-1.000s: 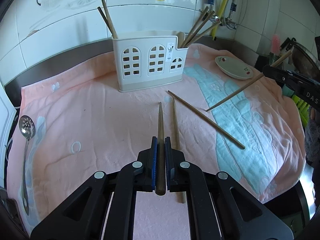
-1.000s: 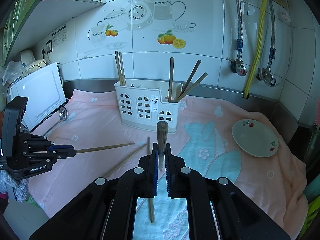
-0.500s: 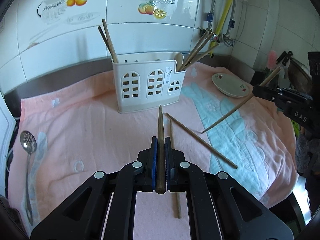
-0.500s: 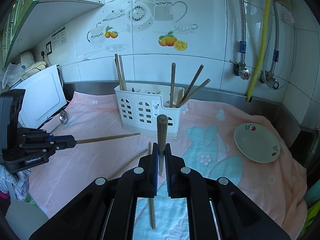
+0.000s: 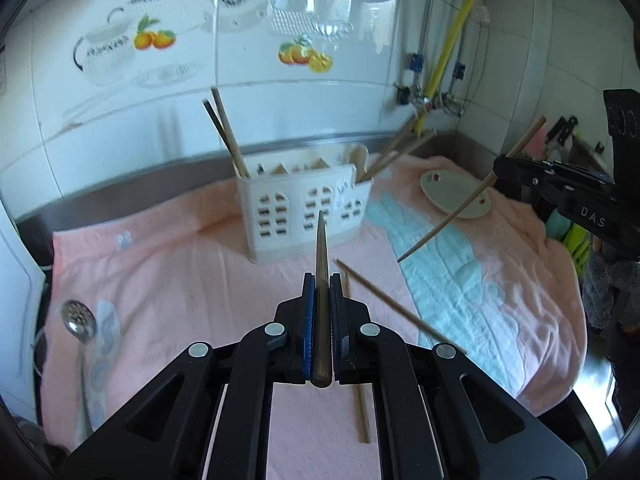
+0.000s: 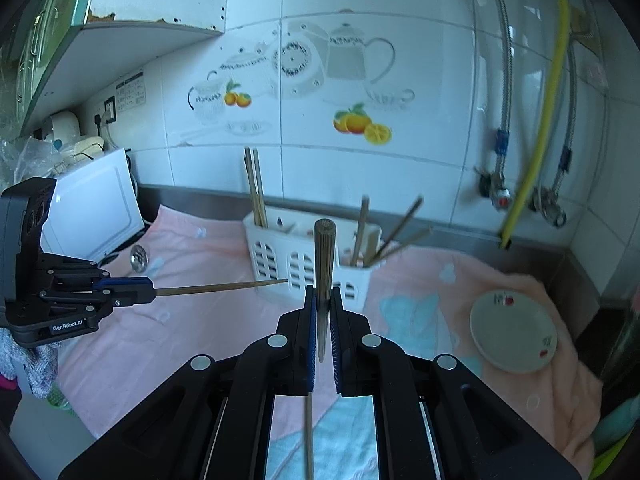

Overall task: Organize utensils
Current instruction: 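Lift the left tool's chopstick over the white holder while the right carries its chopstick there, then lower both chopsticks into the white holder and open both tools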

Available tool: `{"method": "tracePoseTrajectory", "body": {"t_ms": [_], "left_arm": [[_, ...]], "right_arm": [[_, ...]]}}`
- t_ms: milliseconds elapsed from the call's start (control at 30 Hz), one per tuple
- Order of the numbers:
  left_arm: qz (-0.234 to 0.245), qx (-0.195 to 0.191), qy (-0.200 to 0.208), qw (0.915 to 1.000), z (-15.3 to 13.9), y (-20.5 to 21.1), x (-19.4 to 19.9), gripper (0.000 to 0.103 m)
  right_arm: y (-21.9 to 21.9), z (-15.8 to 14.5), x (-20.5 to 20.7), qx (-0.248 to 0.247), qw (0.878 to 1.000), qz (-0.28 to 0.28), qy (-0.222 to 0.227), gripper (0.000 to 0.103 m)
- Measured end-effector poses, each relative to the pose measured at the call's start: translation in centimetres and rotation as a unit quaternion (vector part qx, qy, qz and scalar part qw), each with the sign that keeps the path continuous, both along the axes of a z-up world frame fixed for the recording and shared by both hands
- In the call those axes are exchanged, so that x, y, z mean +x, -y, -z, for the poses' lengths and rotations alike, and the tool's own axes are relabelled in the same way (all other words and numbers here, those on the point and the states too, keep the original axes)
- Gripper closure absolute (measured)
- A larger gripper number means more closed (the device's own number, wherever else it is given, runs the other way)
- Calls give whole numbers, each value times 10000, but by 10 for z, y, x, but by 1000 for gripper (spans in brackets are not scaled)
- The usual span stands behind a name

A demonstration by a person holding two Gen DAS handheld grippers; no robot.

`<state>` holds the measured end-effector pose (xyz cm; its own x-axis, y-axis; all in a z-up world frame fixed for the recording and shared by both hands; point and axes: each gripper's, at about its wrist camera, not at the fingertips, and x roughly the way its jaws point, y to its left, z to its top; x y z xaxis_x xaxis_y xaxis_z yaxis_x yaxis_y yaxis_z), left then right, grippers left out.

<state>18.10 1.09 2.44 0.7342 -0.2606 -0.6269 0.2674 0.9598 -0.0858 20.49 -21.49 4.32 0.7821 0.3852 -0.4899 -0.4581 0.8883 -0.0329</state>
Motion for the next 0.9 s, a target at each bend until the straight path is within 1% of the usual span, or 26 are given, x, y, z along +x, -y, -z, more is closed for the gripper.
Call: {"method": "tracePoseTrajectory", "body": {"t_ms": [133,200,267,367,433,633,700,900], "left_arm": [[-59,-22,119,9999,-26,-12,6,97],[-116,105,198,9997,-38,-15,11,97],[-102,199,187,9996,-47,-16,18,97],[-85,358,15,9993,-54,-17,34,97],[-62,510,-185,9985,-55,-16,49,97],[103,987,-699,9926,-56,-2,89,97],[162,1187,-837,9893,-56,3,101,97],[270,1442,-1224,9816,-56,7,132,97]], "right_arm": [[-4,-25,9,7,9999,-30,127,97],[-5,-37,15,52,9998,-47,166,97],[-5,-45,22,133,9998,-62,142,97],[-5,-57,32,283,9995,-88,133,97],[-8,-64,38,292,9994,-58,201,97],[-18,-79,64,279,9990,73,330,97],[-19,-79,75,279,9991,136,302,97],[-27,-70,108,131,9994,284,149,97]]}}
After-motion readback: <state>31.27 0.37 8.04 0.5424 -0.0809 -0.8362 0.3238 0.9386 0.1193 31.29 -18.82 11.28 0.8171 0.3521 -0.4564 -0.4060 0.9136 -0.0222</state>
